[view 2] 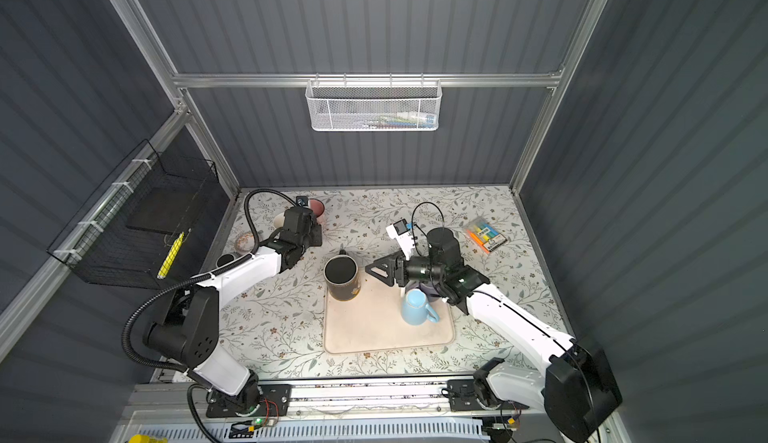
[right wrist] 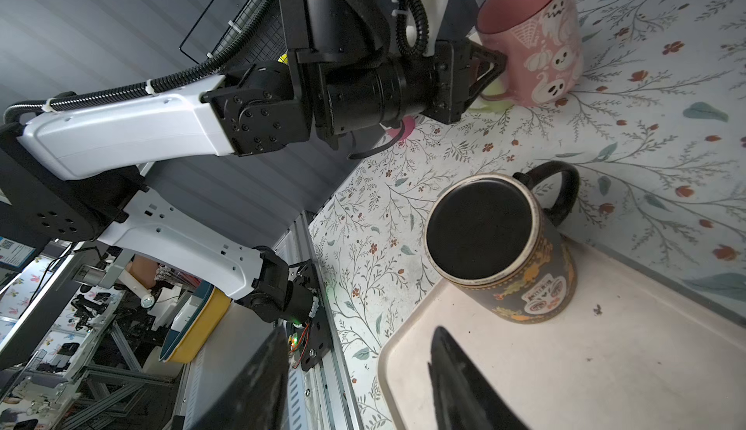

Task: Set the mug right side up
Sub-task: 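Lower the upright pink mug beside the light green mug with the left gripper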

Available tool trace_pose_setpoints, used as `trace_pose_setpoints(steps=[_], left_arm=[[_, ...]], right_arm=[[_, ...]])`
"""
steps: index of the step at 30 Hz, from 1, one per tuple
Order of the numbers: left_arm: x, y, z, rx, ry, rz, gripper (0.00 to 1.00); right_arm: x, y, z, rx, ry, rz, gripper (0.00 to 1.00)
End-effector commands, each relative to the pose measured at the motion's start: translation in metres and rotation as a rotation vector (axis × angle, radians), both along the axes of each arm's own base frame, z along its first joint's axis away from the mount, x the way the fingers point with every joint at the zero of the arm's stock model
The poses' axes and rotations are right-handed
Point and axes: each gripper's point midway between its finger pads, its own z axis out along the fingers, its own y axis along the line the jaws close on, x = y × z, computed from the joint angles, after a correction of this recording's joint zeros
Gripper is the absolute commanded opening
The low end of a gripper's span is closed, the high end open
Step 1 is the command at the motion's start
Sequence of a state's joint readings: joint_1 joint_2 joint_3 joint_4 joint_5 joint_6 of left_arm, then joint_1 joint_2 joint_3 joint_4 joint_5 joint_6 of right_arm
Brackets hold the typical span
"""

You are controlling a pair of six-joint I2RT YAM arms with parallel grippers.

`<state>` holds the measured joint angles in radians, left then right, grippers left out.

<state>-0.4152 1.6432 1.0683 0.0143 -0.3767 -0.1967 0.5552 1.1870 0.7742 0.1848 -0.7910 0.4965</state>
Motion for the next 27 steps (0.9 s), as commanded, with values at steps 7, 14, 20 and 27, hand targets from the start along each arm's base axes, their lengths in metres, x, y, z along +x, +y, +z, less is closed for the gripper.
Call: trace_pose_setpoints(steps=[7,14,20,27], left_arm=[[0.027,-0.008,0.027,-0.05,-0.144,-0.003,0.0],[0.033,-0.008,0.017,-0.031,-0.144,-0.006,0.0],[0.035,-0.005,0.01,-0.029,-0.135,-0.003,0.0],[0.035,0.003,0.001,-0.032,-0.123,-0.002,0.0]], right_arm=[[-0.001,0.002,-0.001,0.008,-0.033,0.018,0.57],[0.0,0.002,-0.001,0.011,-0.038,0.018,0.56],[0.0,0.002,-0.004,0.007,-0.039,0.017,0.56],[0.0,0.003,-0.006,0.007,-0.038,0.017,0.56]])
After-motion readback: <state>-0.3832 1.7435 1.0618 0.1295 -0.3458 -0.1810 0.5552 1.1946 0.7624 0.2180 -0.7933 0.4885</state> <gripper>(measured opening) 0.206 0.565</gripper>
